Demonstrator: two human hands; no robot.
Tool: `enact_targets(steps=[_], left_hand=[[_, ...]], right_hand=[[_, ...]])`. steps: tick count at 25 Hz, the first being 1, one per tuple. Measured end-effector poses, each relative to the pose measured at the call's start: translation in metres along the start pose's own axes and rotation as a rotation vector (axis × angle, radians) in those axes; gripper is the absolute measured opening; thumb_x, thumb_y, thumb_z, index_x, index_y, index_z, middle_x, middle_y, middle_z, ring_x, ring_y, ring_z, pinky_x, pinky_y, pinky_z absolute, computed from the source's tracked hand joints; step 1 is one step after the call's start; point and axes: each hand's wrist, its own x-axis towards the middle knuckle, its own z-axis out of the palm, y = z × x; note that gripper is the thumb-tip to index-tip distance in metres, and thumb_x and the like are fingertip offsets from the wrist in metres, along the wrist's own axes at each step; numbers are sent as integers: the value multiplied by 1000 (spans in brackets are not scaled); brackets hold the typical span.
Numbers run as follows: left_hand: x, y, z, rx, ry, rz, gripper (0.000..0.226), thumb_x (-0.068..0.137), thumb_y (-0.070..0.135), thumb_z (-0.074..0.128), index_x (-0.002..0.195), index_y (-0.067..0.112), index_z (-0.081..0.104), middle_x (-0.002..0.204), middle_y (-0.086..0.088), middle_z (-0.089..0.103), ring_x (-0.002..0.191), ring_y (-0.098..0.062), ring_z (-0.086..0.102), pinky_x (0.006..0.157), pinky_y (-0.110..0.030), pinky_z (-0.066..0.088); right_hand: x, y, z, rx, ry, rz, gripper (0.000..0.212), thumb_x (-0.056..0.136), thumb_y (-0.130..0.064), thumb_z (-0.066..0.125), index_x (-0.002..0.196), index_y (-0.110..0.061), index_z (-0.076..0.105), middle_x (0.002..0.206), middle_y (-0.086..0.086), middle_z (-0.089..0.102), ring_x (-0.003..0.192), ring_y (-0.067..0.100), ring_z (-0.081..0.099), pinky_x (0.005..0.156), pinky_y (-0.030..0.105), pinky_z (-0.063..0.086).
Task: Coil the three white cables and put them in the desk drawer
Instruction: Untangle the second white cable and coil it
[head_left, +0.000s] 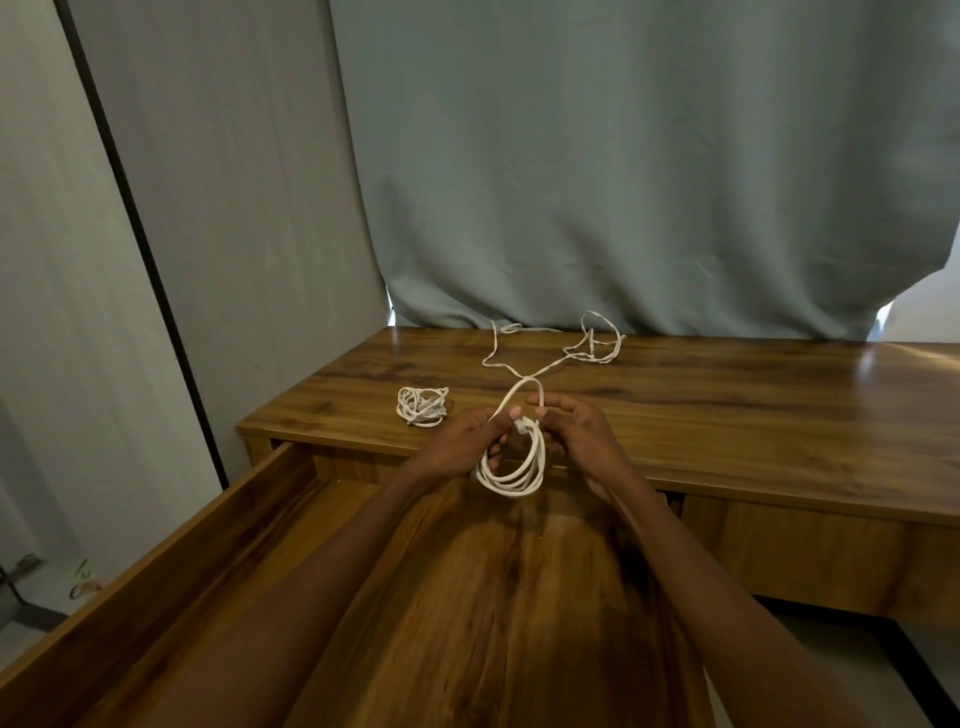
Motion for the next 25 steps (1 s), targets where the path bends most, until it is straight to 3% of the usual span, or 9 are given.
enact_targets(steps=[4,8,11,13,15,18,20,23,25], left_hand=[[10,-6,8,98,140,19,43,103,42,48,71,17,62,57,6,57,48,-2,53,55,-26,42],[19,-15,10,200,218,51,47,102,51,43,84,15,69,69,7,65,63,-5,57,64,-31,44],[22,-9,16,252,253,95,45,100,51,42,83,18,67,75,3,67,72,-15,62,67,-33,45],[22,-5,20,257,244,99,45,101,47,43,83,14,67,80,-3,69,75,-17,63,64,-27,44],[20,-3,23,263,235,80,41,105,38,43,85,13,68,82,-3,69,74,-13,62,60,-19,41],[21,4,22,230,221,31,42,106,33,41,81,12,66,78,-4,66,73,-19,61,62,-29,40],[21,10,22,192,224,33,46,106,39,40,71,17,61,72,-4,62,60,-19,56,56,-31,38],[19,12,21,174,240,37,50,104,48,38,65,25,57,68,-1,62,44,-5,51,48,-27,35],[18,6,21,167,244,36,49,104,49,39,64,28,57,65,3,61,43,-1,51,48,-25,36]], right_hand=[[-2,2,10,42,26,39,29,99,-19,64,126,-25,58,95,16,77,70,21,73,63,34,62],[-3,8,5,93,1,-4,42,93,-22,55,134,-29,56,113,18,73,92,29,70,80,42,55],[-10,7,7,66,-161,-70,71,86,-1,61,145,-33,40,118,14,72,96,22,70,83,38,56],[-10,10,12,-69,-100,-127,79,88,9,64,150,-30,34,117,10,72,95,16,72,82,33,60],[-8,14,12,-178,32,-155,72,93,-4,67,152,-30,34,118,10,72,97,17,74,85,37,61],[-11,20,9,-532,159,-252,57,97,-34,64,148,-39,37,104,-7,75,82,11,73,70,34,59],[-15,17,13,-719,277,-376,41,99,-43,58,137,-34,49,104,-11,73,80,7,69,62,29,51],[-12,14,18,-674,387,-511,26,99,-46,56,114,-27,65,113,-11,68,90,5,65,68,31,53],[-8,16,20,-525,394,-459,21,99,-40,60,107,-23,69,107,-11,70,91,3,66,75,37,57]])
